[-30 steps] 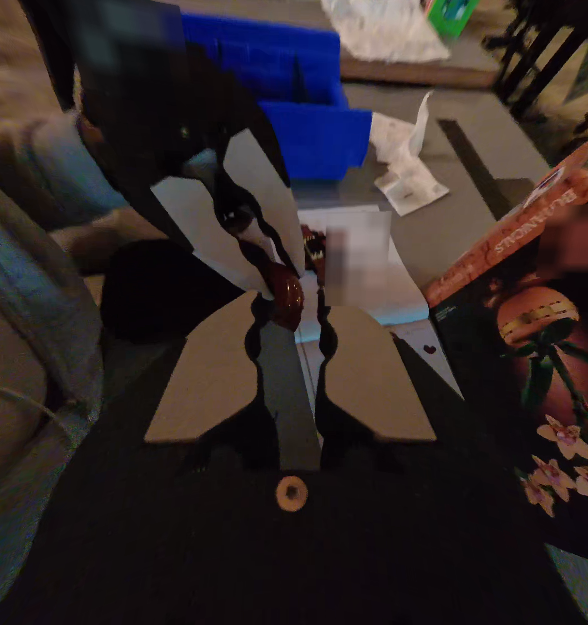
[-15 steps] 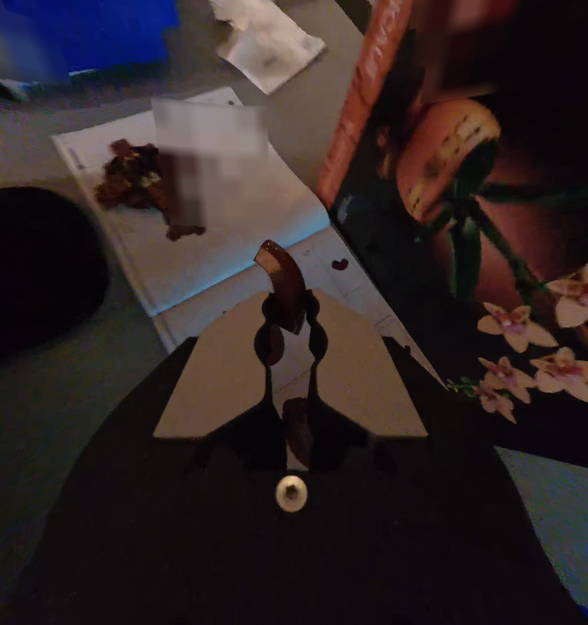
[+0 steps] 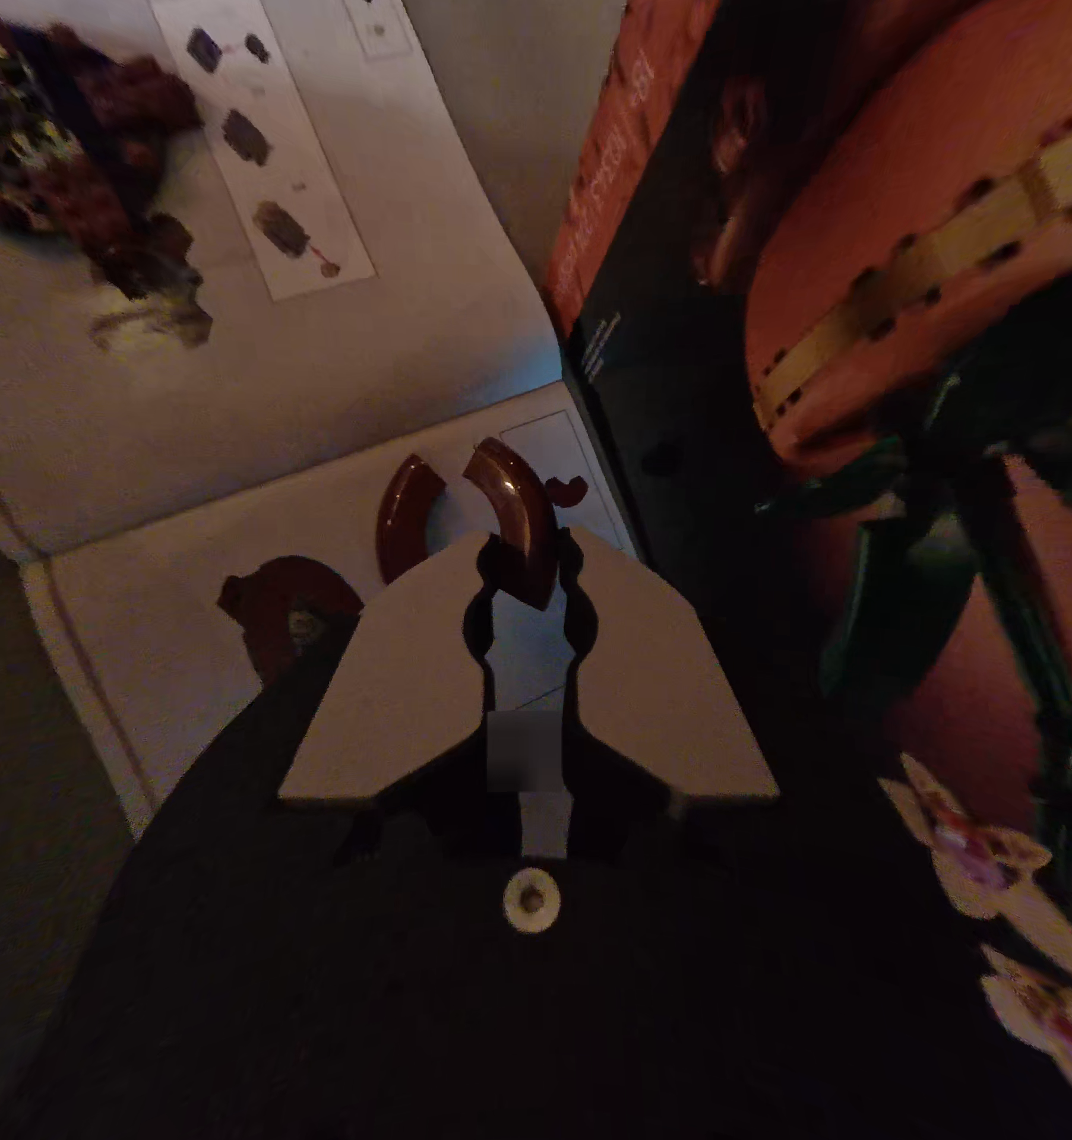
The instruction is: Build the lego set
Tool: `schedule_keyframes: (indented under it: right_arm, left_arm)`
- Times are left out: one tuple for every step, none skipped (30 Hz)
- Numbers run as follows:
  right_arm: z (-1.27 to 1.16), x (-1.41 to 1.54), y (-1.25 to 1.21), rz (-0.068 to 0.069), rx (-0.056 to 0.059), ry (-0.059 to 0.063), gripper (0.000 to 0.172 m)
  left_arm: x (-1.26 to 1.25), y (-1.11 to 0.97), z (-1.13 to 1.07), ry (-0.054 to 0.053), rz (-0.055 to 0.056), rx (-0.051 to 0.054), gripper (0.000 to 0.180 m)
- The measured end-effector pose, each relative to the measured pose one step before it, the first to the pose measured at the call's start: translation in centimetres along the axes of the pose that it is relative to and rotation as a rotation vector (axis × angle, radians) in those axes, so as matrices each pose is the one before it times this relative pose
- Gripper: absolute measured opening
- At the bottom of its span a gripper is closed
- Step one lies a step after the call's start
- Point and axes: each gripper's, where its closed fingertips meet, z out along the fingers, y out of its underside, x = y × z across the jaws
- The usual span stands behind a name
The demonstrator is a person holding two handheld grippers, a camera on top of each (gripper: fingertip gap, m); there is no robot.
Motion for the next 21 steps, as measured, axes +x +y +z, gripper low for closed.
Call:
schedule_keyframes:
  right_arm:
    - [0.229,0.112,0.014,-0.0084,-0.0051,-0.0011,0.016]
    - [0.280,-0.026,-0.014,0.0045,0.0047,-0.0114,0.016]
    - [0.281,-0.008,0.039,0.0154,0.0036,-0.0098,0.016]
    - [0.228,-0.162,0.101,0.0169,-0.0014,-0.0164,0.016]
    - [0.139,-0.350,0.104,0.0195,-0.0048,-0.0257,0.017]
    - [0.053,-0.251,0.098,0.0230,-0.0057,-0.0159,0.017]
    - [-0.026,-0.153,0.056,0.0160,0.0001,-0.0083,0.017]
    - [-0.084,-0.074,-0.024,0.0078,0.0091,-0.0035,0.018]
    - [-0.159,0.128,-0.047,0.0093,0.0113,0.0078,0.019]
    - [-0.223,0.272,-0.089,0.0138,0.0109,0.0130,0.022]
    - [-0.251,0.074,-0.194,0.0146,0.0163,-0.0038,0.026]
    - [-0.213,-0.042,-0.217,0.0194,0.0192,-0.0137,0.027]
    - [-0.144,-0.100,-0.127,0.0210,0.0124,-0.0166,0.030]
    - [-0.124,-0.197,0.088,0.0155,-0.0040,-0.0206,0.033]
    - [-0.276,-0.178,0.114,0.0112,-0.0111,-0.0139,0.034]
    - [-0.599,-0.440,-0.230,0.0134,0.0106,-0.0227,0.034]
    - [-1.023,-0.942,-0.771,0.0225,0.0519,-0.0433,0.029]
    - [-1.490,-1.225,-1.353,0.0234,0.0975,-0.0469,0.025]
    - [-1.849,-1.272,-1.806,0.0093,0.1320,-0.0322,0.024]
    - [-2.112,-1.138,-1.981,-0.0108,0.1380,-0.0104,0.023]
    - [-2.296,-0.866,-2.177,-0.0323,0.1345,0.0177,0.024]
  left_arm:
    - [-0.033,0.007,0.023,0.0007,0.0000,0.0009,0.047]
    - [-0.026,0.012,0.023,0.0002,0.0009,0.0004,0.047]
    - [-0.008,0.022,0.027,0.0007,0.0007,0.0002,0.047]
    - [0.014,0.047,0.013,0.0017,-0.0002,-0.0008,0.047]
    - [0.033,0.078,0.021,0.0022,-0.0012,-0.0029,0.047]
    - [0.019,0.105,-0.003,0.0016,-0.0013,-0.0047,0.047]
    - [0.008,0.113,-0.015,0.0010,-0.0001,-0.0042,0.047]
    - [-0.003,0.075,-0.019,0.0011,0.0004,-0.0024,0.047]
    - [-0.008,0.067,-0.024,0.0010,0.0000,-0.0015,0.047]
    - [-0.052,0.033,-0.009,-0.0008,-0.0007,-0.0006,0.047]
    - [-0.044,0.016,0.000,0.0001,-0.0006,-0.0002,0.047]
    - [-0.032,-0.007,0.012,0.0016,-0.0006,-0.0003,0.046]
    - [-0.040,-0.017,0.019,0.0008,0.0001,-0.0005,0.046]
    - [-0.035,-0.042,0.021,-0.0007,0.0019,-0.0005,0.046]
    - [-0.017,-0.066,0.016,-0.0013,0.0037,-0.0004,0.046]
    - [-0.009,-0.102,0.007,-0.0030,0.0040,0.0010,0.046]
    - [-0.034,-0.129,-0.003,-0.0054,0.0029,0.0038,0.046]
    - [-0.010,-0.115,-0.003,-0.0043,0.0010,0.0054,0.046]
    - [-0.003,-0.121,0.011,-0.0026,-0.0023,0.0068,0.046]
    - [0.037,-0.128,0.064,0.0017,-0.0080,0.0093,0.049]
    - [0.086,-0.158,0.108,0.0082,-0.0152,0.0122,0.055]
